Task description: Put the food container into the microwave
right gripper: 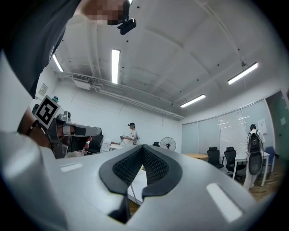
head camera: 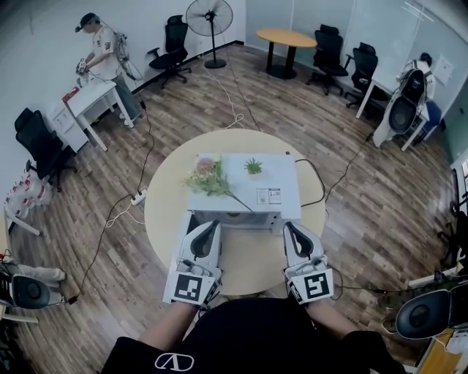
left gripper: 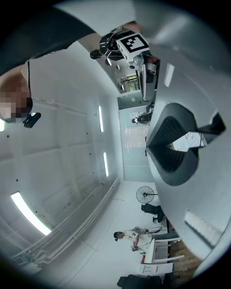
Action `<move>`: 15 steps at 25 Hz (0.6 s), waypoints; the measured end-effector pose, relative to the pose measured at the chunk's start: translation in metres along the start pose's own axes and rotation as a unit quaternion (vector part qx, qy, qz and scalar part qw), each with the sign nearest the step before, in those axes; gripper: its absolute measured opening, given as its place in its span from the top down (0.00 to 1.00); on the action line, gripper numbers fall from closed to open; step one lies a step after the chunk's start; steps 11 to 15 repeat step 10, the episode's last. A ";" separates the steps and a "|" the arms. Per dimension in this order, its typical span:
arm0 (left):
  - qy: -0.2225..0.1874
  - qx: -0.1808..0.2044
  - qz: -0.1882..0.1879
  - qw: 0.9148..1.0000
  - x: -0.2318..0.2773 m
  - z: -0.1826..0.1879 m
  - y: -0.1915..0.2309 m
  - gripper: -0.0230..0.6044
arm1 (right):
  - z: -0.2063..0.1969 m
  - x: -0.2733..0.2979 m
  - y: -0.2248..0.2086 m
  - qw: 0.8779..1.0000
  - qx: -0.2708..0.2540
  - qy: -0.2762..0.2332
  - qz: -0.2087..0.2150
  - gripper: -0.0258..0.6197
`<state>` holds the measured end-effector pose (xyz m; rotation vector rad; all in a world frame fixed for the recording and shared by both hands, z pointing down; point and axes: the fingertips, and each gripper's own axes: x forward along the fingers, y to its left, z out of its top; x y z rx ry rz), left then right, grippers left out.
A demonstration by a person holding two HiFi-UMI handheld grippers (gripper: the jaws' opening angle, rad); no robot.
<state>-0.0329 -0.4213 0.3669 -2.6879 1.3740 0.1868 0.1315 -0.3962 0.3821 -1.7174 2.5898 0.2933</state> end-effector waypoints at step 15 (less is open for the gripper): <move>0.019 -0.002 0.012 1.000 -0.001 -0.002 0.003 0.96 | -0.003 0.000 0.000 1.000 -0.005 0.008 0.003 0.95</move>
